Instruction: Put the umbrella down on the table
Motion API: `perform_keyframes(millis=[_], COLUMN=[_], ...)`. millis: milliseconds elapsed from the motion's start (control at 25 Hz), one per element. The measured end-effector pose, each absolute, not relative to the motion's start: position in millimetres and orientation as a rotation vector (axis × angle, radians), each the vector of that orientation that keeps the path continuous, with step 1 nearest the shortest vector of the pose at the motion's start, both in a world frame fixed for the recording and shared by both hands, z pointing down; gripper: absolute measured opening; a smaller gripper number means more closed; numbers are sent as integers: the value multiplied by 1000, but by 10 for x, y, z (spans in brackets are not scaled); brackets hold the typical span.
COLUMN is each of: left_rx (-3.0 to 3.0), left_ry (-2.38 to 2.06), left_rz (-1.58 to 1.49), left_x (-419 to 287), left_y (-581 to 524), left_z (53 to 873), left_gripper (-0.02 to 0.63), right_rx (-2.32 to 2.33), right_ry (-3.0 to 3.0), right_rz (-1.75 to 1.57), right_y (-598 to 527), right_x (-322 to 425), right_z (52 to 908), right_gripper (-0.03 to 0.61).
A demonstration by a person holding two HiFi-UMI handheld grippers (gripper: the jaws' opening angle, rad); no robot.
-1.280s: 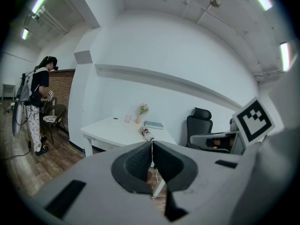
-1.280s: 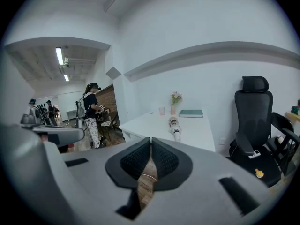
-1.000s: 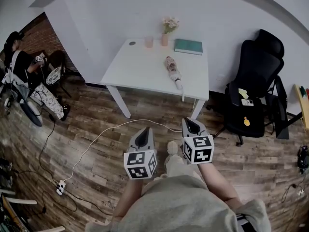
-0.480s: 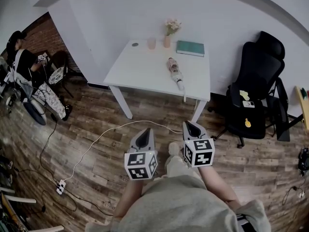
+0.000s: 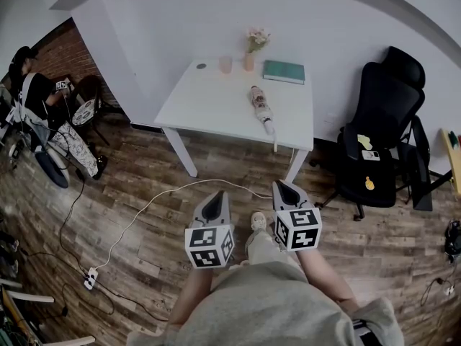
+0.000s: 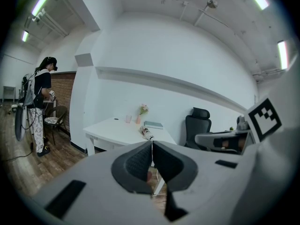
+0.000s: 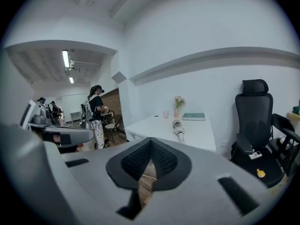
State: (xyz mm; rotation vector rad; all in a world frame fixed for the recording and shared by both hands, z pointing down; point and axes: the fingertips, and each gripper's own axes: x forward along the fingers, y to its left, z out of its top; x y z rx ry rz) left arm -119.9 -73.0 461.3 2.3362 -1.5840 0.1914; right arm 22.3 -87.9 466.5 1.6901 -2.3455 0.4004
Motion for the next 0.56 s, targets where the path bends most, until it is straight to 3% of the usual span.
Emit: perform_keyframes(millis=[560], left_rx=[2330], left_ry=[-1583], left_rz=[200], left_x=[-1171], left_y=[-800], left_z=[4629], left_gripper=[8], right_rx=[1694], right_ry=[-2371], right_rz=[402], right_y=[-953], right_x=[254], right_z=[4636], right_gripper=[0])
